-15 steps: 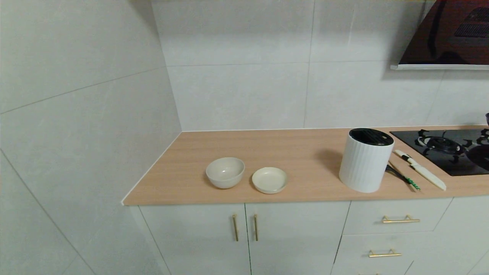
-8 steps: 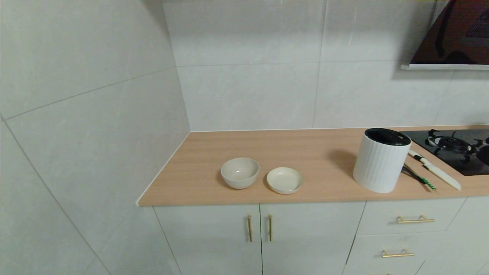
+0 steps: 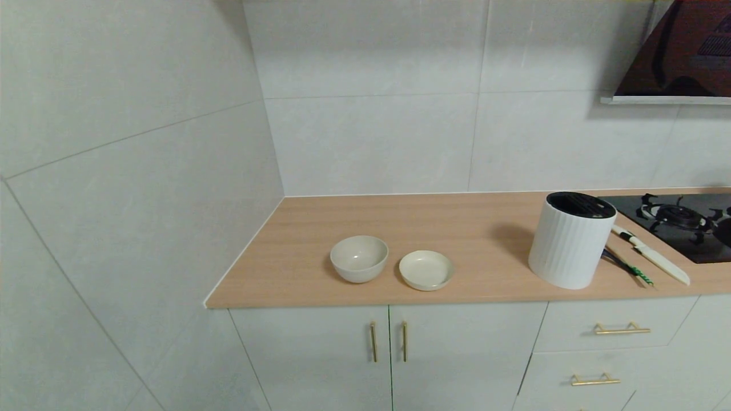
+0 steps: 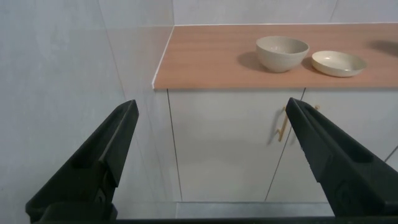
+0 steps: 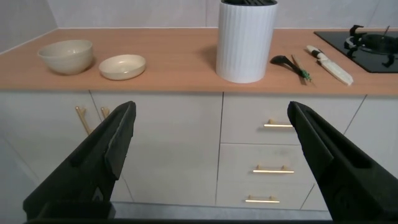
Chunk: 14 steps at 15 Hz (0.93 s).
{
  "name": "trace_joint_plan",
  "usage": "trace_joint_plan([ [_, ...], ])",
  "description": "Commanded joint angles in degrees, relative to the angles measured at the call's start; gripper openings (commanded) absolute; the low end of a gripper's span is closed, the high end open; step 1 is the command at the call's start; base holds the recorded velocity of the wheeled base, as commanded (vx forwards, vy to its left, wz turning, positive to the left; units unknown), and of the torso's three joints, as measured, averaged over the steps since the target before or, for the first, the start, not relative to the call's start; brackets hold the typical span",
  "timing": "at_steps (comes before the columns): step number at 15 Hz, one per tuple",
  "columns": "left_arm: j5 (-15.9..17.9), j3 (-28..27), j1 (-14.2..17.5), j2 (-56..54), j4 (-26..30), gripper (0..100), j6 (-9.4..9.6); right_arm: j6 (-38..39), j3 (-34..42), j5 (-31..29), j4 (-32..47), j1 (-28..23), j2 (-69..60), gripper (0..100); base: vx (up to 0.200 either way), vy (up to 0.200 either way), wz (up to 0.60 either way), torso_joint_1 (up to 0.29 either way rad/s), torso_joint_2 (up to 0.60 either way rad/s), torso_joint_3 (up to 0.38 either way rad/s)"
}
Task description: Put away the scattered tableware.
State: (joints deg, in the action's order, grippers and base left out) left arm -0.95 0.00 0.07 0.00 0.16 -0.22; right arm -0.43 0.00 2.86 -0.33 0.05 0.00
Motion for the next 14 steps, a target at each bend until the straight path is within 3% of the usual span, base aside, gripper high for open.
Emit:
trace_joint_plan([
  [1,0.0,0.0,0.0,0.0,0.0,100,-0.04,0.0,0.0,0.0,0.0,0.0,0.0,100,0.0,0.0,0.0,0.0,0.0,0.0],
  [7,0.0,0.0,0.0,0.0,0.0,100,-0.04,0.0,0.0,0.0,0.0,0.0,0.0,100,0.0,0.0,0.0,-0.012,0.02,0.017],
  [14,0.0,0.0,0.0,0.0,0.0,100,-0.04,0.1,0.0,0.0,0.0,0.0,0.0,100,0.0,0.0,0.0,-0.195,0.44,0.238],
])
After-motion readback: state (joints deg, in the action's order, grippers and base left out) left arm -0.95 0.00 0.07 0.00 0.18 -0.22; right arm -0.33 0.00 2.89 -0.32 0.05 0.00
